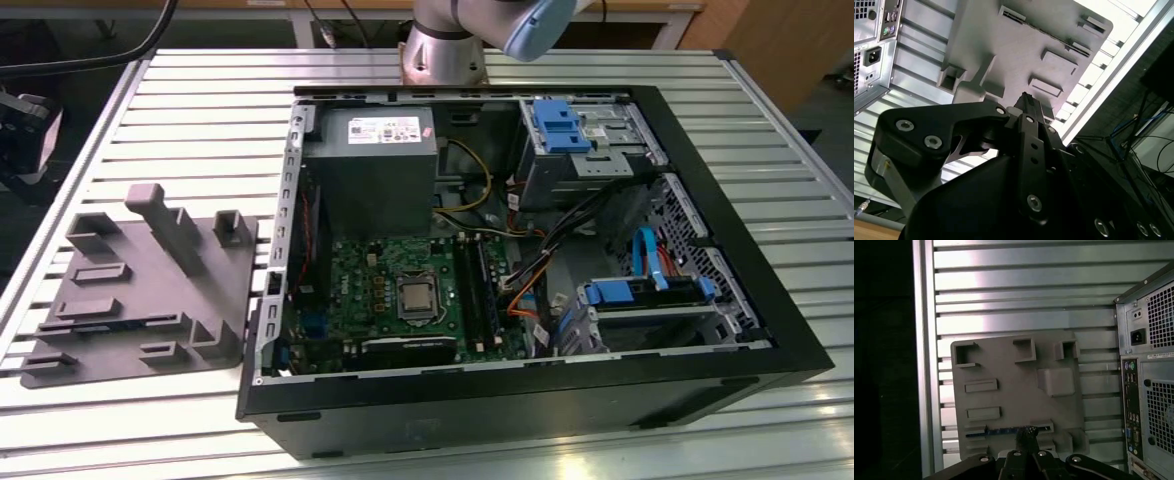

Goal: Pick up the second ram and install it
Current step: 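Reach for the second ram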

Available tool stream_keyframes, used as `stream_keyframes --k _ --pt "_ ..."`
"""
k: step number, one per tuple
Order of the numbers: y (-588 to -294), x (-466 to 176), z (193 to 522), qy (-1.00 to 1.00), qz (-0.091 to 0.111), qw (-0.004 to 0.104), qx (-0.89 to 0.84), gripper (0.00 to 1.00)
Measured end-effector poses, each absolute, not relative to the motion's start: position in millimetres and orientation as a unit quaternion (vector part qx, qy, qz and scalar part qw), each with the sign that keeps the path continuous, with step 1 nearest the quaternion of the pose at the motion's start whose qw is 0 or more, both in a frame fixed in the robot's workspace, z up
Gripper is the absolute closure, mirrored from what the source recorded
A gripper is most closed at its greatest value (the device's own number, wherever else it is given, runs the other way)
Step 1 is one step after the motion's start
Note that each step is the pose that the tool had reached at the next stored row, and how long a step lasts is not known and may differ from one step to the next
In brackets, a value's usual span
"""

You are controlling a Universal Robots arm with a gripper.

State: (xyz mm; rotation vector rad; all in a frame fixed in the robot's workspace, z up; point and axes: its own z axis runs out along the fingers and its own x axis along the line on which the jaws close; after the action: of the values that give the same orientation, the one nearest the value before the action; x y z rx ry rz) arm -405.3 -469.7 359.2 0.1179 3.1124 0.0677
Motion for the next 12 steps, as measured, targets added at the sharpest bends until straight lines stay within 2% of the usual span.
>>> stream_keyframes --k 12 --pt "-474.5 -409.4 356.0 0.999 0.022 0.013 0.038 0.89"
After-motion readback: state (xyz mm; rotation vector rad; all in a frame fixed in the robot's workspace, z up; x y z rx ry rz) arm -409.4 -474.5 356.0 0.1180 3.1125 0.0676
